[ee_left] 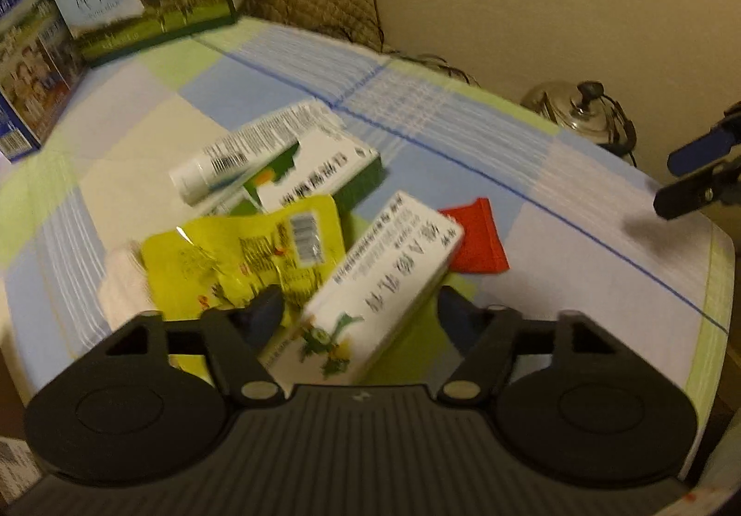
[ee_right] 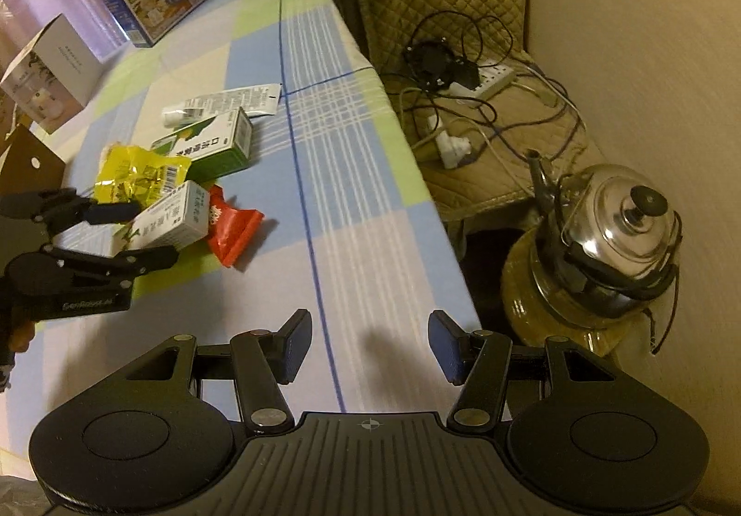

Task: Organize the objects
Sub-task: 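Grasp the white vitamin A cream box with the left gripper, then lift the cream box with the left gripper while the right gripper grasps the yellow snack pouch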

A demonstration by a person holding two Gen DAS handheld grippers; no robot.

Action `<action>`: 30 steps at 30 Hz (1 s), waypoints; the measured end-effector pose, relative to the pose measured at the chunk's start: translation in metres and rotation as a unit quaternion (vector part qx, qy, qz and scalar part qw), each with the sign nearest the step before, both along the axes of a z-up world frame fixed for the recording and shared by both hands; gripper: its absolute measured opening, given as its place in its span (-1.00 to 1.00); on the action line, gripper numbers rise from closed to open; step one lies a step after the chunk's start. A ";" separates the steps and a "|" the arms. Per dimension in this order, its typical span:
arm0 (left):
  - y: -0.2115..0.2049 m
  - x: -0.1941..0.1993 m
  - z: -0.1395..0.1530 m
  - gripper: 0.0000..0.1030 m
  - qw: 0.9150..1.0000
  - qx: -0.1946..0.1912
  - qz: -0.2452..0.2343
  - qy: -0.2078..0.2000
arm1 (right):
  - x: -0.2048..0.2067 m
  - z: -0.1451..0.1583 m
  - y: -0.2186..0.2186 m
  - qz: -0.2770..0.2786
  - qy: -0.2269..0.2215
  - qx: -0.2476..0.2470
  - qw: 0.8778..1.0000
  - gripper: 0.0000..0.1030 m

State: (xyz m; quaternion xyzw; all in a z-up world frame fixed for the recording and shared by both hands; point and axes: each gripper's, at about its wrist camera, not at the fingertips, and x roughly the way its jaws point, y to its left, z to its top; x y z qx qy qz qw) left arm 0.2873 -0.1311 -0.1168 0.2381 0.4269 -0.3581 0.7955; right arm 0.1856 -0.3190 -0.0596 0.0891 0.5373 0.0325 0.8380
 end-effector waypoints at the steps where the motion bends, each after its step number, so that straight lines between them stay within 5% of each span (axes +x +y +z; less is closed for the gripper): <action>1: 0.001 -0.001 -0.001 0.12 1.000 0.001 0.002 -0.003 | 0.000 0.000 -0.001 0.000 0.001 -0.001 1.000 0.03; 9: 0.032 -0.024 0.002 -0.10 0.999 0.006 0.042 0.025 | 0.007 -0.002 0.003 0.009 0.002 0.000 1.000 0.03; 16: 0.066 -0.035 -0.006 -0.29 0.988 0.019 0.126 0.088 | 0.012 -0.004 0.010 0.024 0.003 0.000 1.000 0.03; 20: 0.069 -0.034 -0.006 -0.06 0.988 0.022 0.130 0.084 | 0.014 -0.003 0.012 0.031 0.002 -0.001 1.000 0.03; 25: 0.061 -0.022 -0.008 -0.06 0.986 0.009 0.144 0.087 | 0.015 -0.001 0.017 0.048 -0.007 0.005 0.999 0.03; 30: 0.056 -0.021 -0.008 -0.34 0.985 0.000 0.156 0.076 | 0.019 0.002 0.033 0.086 -0.038 0.009 0.996 0.03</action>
